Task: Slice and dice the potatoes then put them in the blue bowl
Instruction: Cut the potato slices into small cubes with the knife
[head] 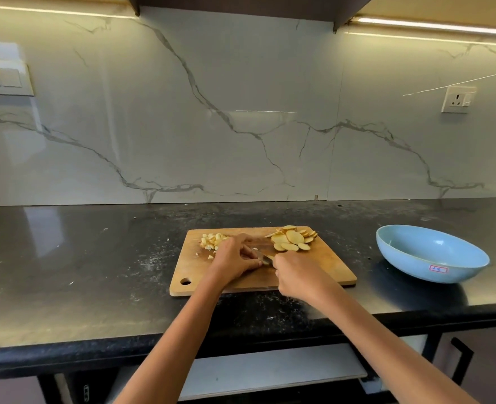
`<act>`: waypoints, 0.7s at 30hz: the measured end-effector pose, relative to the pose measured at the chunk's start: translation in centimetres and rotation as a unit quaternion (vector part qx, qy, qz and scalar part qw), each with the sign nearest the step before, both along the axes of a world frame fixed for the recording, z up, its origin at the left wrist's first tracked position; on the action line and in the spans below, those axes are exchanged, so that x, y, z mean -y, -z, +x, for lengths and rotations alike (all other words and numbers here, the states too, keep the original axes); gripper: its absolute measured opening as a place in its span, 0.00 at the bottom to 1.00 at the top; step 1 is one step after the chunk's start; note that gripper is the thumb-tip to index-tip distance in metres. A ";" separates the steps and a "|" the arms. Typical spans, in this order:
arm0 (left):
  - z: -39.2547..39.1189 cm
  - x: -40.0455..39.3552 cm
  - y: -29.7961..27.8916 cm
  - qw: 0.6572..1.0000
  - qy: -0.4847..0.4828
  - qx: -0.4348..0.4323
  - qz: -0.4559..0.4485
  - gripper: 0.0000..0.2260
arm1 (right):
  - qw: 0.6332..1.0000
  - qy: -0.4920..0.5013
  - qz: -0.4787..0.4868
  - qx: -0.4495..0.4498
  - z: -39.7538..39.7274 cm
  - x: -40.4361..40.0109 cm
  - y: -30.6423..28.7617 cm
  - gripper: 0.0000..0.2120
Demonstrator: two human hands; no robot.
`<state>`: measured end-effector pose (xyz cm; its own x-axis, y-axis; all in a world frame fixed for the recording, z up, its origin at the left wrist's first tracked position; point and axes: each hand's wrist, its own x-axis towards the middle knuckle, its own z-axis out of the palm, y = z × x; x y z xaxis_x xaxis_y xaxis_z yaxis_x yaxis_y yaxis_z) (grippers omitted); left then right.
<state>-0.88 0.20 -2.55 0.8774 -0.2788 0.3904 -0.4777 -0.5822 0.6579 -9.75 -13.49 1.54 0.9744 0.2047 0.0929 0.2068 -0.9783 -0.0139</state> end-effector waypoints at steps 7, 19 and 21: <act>-0.3 -0.1 -0.2 1.000 0.013 0.008 0.009 0.24 | 1.000 -0.016 -0.004 0.006 -1.4 0.7 0.6 0.03; -0.3 0.7 -0.4 0.986 0.112 0.013 0.126 0.22 | 1.000 -0.007 0.026 0.013 -1.6 1.9 1.4 0.06; -0.1 0.6 -0.5 0.985 0.116 0.011 0.127 0.23 | 1.000 -0.011 0.011 0.015 -2.2 2.0 1.6 0.06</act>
